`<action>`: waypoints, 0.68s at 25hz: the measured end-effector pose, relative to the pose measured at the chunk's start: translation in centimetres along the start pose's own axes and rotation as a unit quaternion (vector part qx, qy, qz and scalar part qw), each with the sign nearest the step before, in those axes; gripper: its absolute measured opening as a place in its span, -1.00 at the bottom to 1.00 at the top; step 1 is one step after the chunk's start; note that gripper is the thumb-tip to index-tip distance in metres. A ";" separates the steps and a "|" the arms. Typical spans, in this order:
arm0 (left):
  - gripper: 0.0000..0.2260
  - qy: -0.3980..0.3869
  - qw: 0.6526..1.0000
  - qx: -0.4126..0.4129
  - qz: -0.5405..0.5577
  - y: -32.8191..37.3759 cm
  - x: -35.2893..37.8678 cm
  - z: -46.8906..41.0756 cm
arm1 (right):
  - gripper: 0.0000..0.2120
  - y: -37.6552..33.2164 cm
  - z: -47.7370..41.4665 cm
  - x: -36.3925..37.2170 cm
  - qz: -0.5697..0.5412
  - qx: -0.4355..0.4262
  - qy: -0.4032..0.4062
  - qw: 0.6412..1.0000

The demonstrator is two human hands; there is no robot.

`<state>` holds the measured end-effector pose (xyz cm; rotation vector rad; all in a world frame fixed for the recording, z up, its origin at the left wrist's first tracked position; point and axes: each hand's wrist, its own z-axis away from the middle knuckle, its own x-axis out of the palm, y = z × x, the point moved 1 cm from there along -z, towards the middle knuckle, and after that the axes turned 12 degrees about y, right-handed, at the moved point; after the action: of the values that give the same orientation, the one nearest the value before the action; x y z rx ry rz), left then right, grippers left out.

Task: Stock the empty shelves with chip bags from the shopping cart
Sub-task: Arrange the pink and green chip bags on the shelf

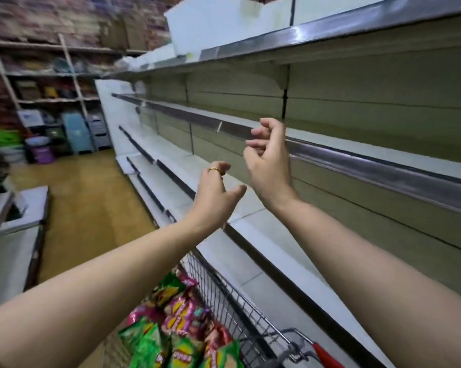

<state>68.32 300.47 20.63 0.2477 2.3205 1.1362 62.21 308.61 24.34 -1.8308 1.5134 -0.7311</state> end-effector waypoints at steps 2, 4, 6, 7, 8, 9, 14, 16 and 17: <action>-0.54 0.011 0.999 -0.040 -0.020 -4.1 -2.4 -1.0 | -0.62 1.4 1.2 4.7 -0.008 0.016 -0.041 0.999; -0.57 0.023 0.995 -0.083 -0.040 -8.1 -4.5 -1.7 | -0.62 3.2 2.7 9.0 -0.009 0.037 -0.078 0.996; -0.59 0.026 0.989 -0.135 -0.054 -12.3 -6.2 -1.9 | -0.62 5.2 4.5 12.9 -0.010 0.062 -0.126 0.990; -0.60 0.026 0.985 -0.162 -0.060 -14.3 -6.7 -1.9 | -0.63 6.2 5.4 14.5 -0.008 0.074 -0.148 0.986; -0.61 0.027 0.979 -0.188 -0.067 -16.2 -7.1 -1.8 | -0.63 7.3 6.3 16.0 -0.005 0.086 -0.167 0.982; -0.61 0.028 0.974 -0.211 -0.072 -18.0 -7.4 -1.7 | -0.63 8.5 7.2 17.3 -0.002 0.098 -0.184 0.978; -0.67 0.032 0.950 -0.295 -0.098 -25.9 -6.7 -1.1 | -0.61 16.1 11.0 22.8 0.028 0.152 -0.266 0.951; -0.66 0.043 0.937 -0.333 -0.097 -29.3 -5.5 -0.8 | -0.61 20.6 12.8 24.8 0.047 0.183 -0.299 0.935; -0.66 0.050 0.930 -0.353 -0.094 -31.0 -4.8 -0.6 | -0.60 23.1 13.7 25.8 0.057 0.199 -0.312 0.927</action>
<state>74.18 278.78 -1.21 -0.3011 1.8072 1.8094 62.80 282.05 -1.77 -1.4556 0.9556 -0.3130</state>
